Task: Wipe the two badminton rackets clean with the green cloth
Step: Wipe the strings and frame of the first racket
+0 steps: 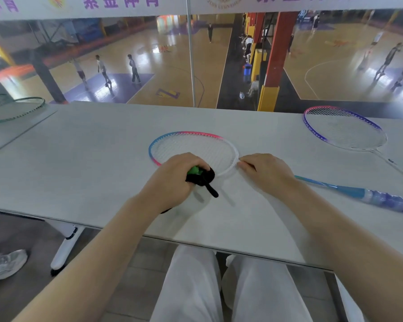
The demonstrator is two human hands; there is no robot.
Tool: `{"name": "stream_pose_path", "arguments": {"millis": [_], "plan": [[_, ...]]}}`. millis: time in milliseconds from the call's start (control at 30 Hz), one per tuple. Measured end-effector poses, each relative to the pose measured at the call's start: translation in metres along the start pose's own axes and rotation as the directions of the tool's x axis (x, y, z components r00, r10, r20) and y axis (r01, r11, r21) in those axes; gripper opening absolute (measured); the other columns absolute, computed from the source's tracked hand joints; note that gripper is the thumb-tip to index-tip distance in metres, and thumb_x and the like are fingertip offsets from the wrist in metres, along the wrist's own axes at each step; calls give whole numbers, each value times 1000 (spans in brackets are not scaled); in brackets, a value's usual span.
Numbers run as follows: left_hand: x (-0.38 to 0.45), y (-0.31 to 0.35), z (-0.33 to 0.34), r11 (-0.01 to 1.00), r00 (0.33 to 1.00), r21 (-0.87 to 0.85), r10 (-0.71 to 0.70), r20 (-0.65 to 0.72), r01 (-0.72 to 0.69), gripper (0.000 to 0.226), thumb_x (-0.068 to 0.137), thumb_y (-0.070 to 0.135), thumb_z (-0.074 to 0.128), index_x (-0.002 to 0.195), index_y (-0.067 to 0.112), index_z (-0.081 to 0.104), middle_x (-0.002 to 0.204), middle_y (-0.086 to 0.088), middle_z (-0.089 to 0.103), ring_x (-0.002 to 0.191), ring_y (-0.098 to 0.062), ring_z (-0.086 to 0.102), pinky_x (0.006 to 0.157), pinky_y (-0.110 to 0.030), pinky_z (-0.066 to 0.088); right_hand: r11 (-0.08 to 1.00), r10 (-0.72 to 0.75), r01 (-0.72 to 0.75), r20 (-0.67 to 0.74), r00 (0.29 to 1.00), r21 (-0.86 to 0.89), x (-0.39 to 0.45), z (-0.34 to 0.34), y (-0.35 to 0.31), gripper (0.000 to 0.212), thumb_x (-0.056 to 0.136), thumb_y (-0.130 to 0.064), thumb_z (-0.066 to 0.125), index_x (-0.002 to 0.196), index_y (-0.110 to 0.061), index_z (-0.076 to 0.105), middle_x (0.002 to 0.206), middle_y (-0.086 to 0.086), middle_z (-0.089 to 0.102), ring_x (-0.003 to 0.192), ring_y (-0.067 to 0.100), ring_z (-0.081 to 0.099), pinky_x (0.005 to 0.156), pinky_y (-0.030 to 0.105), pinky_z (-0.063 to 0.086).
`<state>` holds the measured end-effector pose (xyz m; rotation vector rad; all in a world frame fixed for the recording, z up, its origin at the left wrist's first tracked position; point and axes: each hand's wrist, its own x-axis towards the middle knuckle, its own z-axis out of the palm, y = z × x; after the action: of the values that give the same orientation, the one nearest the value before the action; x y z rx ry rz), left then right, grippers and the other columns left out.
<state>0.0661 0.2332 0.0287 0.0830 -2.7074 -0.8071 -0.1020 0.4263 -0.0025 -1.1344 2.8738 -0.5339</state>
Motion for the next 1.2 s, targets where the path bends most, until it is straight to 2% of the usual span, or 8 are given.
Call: {"name": "stream_pose_path", "arguments": {"millis": [100, 167, 233, 367, 667, 867, 967, 1200], "plan": [[-3, 0, -8, 1000, 993, -1, -4, -115, 4, 48, 74, -9, 57, 104, 26, 67, 101, 17, 60, 100, -8, 54, 87, -10, 37, 999, -6, 6, 14, 1000, 43, -3, -13, -6, 33, 102, -44, 38, 112, -27, 63, 108, -4, 67, 97, 23, 60, 84, 39, 50], [-2, 1, -13, 1000, 987, 19, 25, -159, -22, 48, 72, -10, 57, 103, 25, 67, 98, 18, 59, 99, -9, 54, 87, -14, 39, 997, 5, -7, 22, 1000, 81, -3, -21, -9, 28, 101, -44, 43, 117, -25, 54, 102, -2, 64, 93, 25, 59, 81, 40, 50], [0, 1, -18, 998, 979, 43, 48, -196, -40, 49, 69, -11, 58, 103, 23, 67, 98, 16, 60, 98, -10, 55, 88, -18, 41, 997, 7, -8, 27, 1000, 72, -2, -28, -12, 21, 99, -43, 47, 110, -25, 47, 93, -1, 62, 85, 24, 59, 75, 40, 51], [1, 4, -26, 995, 958, 87, 76, -276, -54, 47, 69, -10, 58, 104, 19, 68, 99, 14, 60, 98, -8, 54, 88, -8, 36, 999, -32, 32, 13, 999, 41, -2, -41, -15, 19, 101, -39, 47, 93, -22, 44, 84, 0, 61, 75, 23, 56, 67, 40, 48], [-3, 13, -46, 991, 897, 117, 114, -426, -71, 40, 78, -6, 59, 108, 20, 66, 103, 17, 57, 99, -9, 55, 92, -13, 36, 981, -88, 91, 25, 996, -173, -6, -60, -22, 22, 103, -44, 40, 96, -23, 46, 85, 2, 61, 74, 22, 56, 70, 41, 51], [-6, 17, -57, 998, 851, 60, 48, -523, -20, 43, 81, -3, 58, 114, 23, 65, 109, 16, 58, 108, -12, 52, 93, -7, 32, 980, -116, 108, -39, 993, -165, -10, -68, -23, 24, 104, -41, 37, 95, -21, 47, 84, 3, 62, 74, 25, 56, 68, 41, 50], [-6, 16, -59, 999, 845, 31, 25, -534, -9, 40, 82, -2, 58, 115, 22, 65, 108, 14, 58, 109, -12, 52, 92, -6, 32, 983, -139, 129, -72, 988, -128, -9, -68, -21, 29, 104, -43, 35, 96, -21, 53, 86, 0, 63, 75, 24, 57, 68, 40, 50], [-7, 6, -51, 1000, 867, 17, -8, -499, 20, 40, 82, -3, 57, 113, 20, 65, 109, 11, 59, 108, -16, 54, 93, -21, 38, 991, -113, 111, -25, 993, -74, -11, -57, -13, 35, 104, -43, 33, 97, -20, 59, 88, -1, 64, 76, 22, 56, 65, 36, 45]]}}
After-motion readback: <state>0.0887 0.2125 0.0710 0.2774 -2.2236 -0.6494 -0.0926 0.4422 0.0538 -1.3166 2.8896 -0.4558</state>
